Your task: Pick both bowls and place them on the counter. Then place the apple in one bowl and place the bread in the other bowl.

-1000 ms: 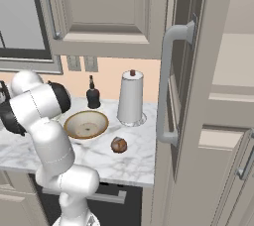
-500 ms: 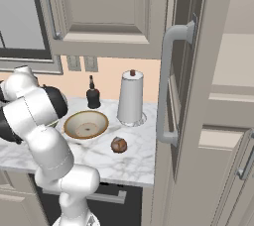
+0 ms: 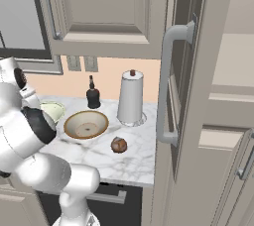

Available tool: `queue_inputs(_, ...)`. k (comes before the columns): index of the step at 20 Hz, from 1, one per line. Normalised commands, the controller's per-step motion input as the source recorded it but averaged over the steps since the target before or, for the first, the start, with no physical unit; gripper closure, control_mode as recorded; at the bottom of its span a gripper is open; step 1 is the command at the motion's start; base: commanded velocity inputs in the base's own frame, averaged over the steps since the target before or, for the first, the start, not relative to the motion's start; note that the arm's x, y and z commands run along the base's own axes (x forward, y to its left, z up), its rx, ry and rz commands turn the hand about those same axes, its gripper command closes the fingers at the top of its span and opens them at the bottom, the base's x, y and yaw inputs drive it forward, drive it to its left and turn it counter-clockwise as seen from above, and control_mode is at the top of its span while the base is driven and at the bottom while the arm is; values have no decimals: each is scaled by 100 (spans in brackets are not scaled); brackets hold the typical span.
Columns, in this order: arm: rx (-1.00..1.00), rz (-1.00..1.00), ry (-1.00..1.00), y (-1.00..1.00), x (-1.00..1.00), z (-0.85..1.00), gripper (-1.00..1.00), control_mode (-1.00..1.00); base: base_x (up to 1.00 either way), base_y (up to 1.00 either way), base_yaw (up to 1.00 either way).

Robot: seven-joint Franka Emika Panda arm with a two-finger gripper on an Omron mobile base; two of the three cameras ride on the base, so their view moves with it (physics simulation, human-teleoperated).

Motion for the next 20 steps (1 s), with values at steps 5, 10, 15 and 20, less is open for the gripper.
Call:
queue_inputs(5,0,-7,-12,-60,-69,29,-100,-100,0,0,0)
queue_inputs(10,0,-6,-8,-80,-49,11,-100,-100,0,0,0)
queue_inputs(15,0,-8,-3,-89,-48,0,-100,-100,0,0,0)
queue_inputs(20,0,-15,-2,-92,-55,-3,-100,-100,0,0,0)
